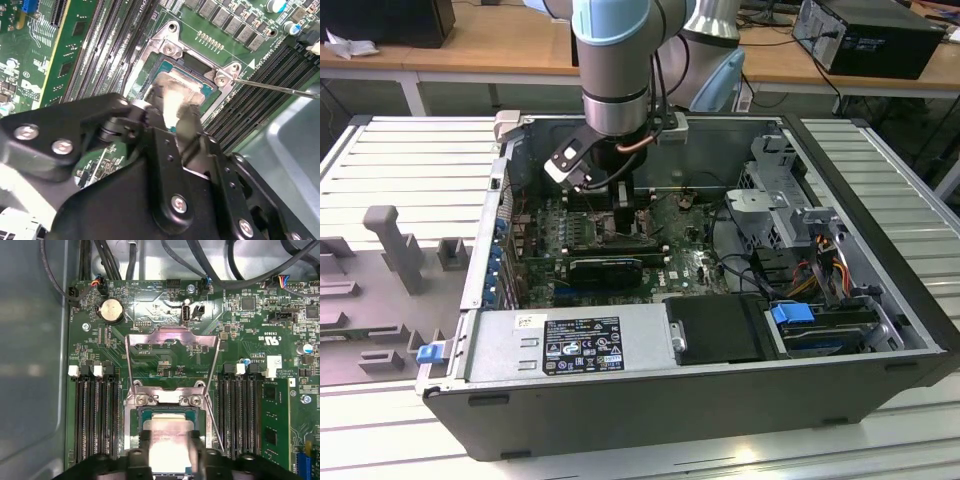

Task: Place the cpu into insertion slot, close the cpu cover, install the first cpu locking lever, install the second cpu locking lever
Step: 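Place the cpu into insertion slot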

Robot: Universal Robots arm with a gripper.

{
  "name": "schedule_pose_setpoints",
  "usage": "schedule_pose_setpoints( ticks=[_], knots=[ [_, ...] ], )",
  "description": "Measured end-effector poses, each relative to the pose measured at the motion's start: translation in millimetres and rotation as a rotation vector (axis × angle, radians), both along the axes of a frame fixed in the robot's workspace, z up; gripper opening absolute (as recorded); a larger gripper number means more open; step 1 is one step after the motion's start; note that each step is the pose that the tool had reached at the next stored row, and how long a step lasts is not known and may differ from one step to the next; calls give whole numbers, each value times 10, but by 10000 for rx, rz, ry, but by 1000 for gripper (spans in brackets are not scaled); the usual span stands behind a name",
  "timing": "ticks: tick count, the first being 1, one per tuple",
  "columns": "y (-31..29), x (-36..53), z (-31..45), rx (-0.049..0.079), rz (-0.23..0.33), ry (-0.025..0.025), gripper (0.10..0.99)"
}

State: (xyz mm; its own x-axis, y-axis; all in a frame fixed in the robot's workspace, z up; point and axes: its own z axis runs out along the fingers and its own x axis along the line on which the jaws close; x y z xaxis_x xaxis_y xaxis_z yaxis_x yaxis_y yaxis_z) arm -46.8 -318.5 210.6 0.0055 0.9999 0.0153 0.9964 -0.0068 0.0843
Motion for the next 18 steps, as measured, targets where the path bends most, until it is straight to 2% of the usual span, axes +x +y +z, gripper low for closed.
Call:
schedule_pose_setpoints(
  ticks=[1,4,18],
  knots=[
    [0,0,4,-1,0,0,290],
    [0,0,13,-3,0,1,110],
    [0,0,114,-3,0,0,106]
  ],
)
